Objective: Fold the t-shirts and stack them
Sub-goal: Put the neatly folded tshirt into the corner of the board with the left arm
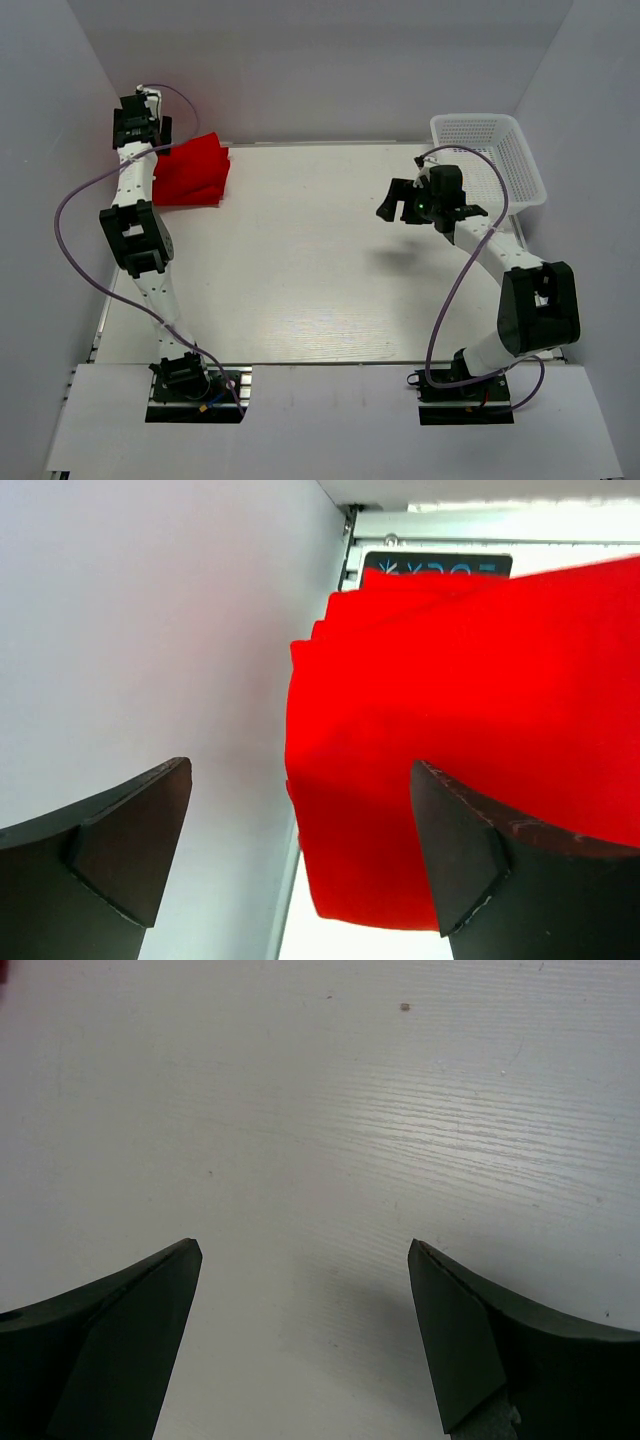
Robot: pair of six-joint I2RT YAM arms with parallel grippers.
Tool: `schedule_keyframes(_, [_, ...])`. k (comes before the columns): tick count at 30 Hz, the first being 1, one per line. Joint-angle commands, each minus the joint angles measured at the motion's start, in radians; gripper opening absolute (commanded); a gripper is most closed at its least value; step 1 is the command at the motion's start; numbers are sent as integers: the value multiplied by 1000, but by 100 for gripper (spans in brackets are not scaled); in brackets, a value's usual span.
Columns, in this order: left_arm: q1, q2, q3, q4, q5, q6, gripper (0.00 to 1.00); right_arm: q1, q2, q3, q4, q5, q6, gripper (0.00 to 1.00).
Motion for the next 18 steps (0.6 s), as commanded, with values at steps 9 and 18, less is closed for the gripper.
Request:
schedule_keyframes(9, [-25, -153, 40, -104, 238, -234, 100, 7, -95, -13, -21, 19, -13, 90])
schedule_keyframes(18, [-313, -506, -449, 47, 331, -490, 100, 6, -276, -145, -41, 81, -16, 90])
